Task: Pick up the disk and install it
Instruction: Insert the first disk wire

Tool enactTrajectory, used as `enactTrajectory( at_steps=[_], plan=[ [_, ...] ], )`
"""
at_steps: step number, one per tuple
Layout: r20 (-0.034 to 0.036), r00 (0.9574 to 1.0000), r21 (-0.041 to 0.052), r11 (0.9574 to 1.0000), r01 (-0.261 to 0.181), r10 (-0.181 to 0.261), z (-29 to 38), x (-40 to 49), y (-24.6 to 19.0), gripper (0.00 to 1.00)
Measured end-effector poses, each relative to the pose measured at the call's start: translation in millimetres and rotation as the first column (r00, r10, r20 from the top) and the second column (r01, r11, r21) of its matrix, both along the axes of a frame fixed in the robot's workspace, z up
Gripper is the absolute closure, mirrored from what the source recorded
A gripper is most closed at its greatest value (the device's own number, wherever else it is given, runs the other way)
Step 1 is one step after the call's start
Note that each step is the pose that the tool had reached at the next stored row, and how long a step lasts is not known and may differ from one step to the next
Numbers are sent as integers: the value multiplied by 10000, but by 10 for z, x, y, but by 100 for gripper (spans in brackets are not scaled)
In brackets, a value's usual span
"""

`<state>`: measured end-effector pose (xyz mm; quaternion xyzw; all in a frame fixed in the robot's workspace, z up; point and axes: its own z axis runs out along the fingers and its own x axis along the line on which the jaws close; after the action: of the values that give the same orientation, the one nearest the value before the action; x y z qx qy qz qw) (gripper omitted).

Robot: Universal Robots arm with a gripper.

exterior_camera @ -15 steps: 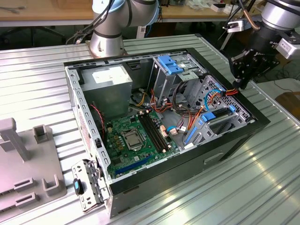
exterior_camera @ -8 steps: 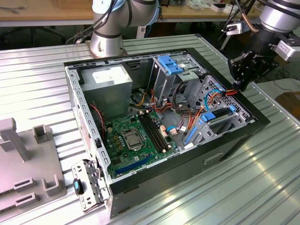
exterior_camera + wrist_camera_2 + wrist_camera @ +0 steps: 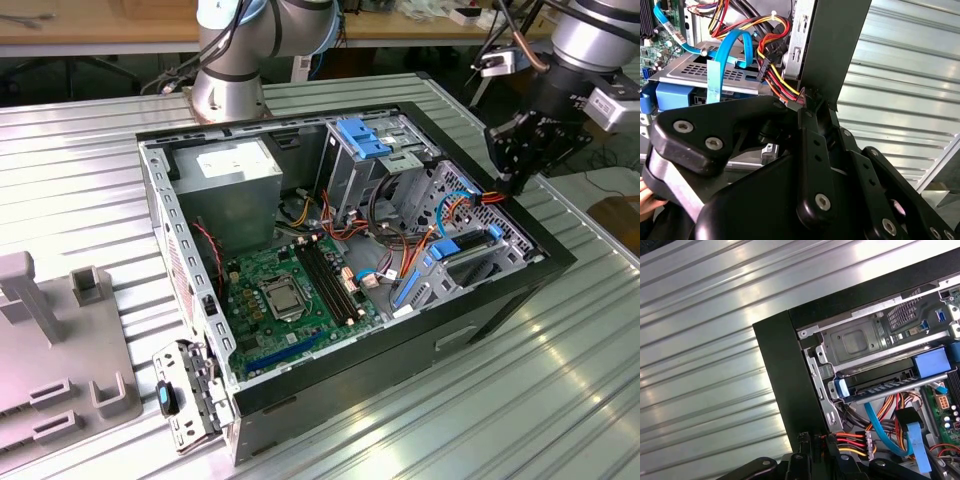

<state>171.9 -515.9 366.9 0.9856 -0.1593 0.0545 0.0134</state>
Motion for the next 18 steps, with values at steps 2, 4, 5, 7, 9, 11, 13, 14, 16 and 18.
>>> enactTrajectory(
  at_steps=[2, 4, 5, 7, 9, 11, 13, 14, 16, 18],
  plan=[
    [0, 10000, -1, 10000, 0, 0, -3, 0, 5, 75],
    [0, 10000, -25, 10000, 0, 0, -6, 0, 10, 75],
    [0, 10000, -30, 10000, 0, 0, -7, 0, 14, 75],
    [0, 10000, -30, 10000, 0, 0, -10, 1, 18, 75],
    [0, 10000, -31, 10000, -1, 1, -11, 4, 22, 75],
    [0, 10000, -32, 10000, 0, 0, -11, 10, 24, 75],
    [0, 10000, -37, 10000, 1, -1, -11, 10, 24, 75],
    [0, 10000, -38, 10000, 0, 0, -11, 10, 24, 75],
    [0, 10000, -38, 10000, 0, 0, -11, 10, 24, 75],
    [0, 10000, -39, 10000, 0, 0, -11, 10, 24, 84]
  ],
)
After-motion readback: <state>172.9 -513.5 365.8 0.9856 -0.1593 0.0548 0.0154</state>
